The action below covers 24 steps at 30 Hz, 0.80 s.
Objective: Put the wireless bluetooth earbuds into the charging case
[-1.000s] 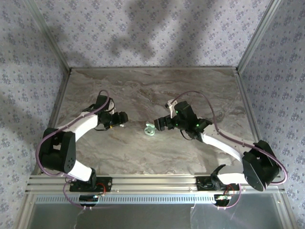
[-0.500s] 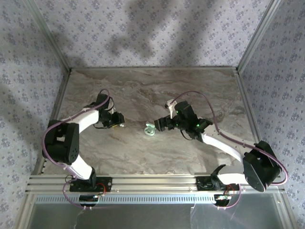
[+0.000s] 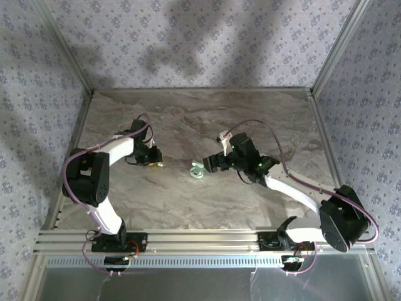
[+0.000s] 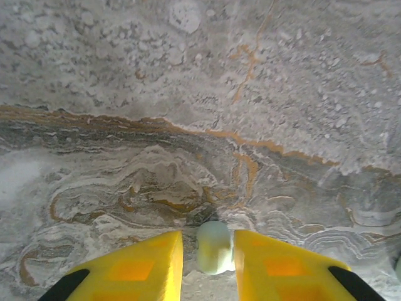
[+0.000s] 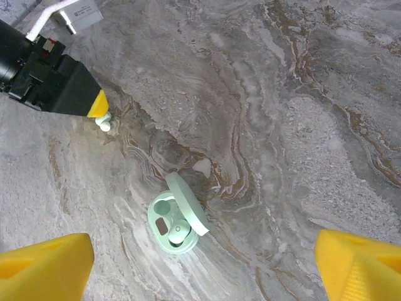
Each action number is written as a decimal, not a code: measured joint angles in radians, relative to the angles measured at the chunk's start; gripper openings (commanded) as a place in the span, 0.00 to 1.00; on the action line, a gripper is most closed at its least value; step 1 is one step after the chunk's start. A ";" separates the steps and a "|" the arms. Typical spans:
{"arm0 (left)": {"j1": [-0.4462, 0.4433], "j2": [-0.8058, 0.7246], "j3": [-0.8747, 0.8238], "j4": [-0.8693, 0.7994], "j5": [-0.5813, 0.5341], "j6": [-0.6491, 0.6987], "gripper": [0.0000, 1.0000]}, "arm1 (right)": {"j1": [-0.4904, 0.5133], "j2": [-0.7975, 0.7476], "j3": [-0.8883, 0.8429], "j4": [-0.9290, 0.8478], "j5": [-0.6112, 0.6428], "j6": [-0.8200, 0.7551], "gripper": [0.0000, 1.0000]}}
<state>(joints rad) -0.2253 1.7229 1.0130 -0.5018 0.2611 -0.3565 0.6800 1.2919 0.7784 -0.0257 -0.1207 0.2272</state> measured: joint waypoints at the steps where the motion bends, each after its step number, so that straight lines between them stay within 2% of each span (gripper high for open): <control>1: 0.000 0.002 0.000 -0.003 0.000 0.002 0.28 | 0.000 0.000 0.000 0.000 0.000 0.000 0.93; 14: -0.014 0.027 0.006 -0.002 0.008 0.016 0.29 | 0.000 0.000 0.000 0.000 0.000 0.000 0.92; 24: -0.017 0.045 0.026 -0.013 0.008 0.016 0.25 | 0.000 0.000 0.000 0.000 0.000 0.000 0.92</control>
<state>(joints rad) -0.2424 1.7679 1.0386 -0.5152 0.2691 -0.3405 0.6800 1.2919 0.7784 -0.0261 -0.1211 0.2272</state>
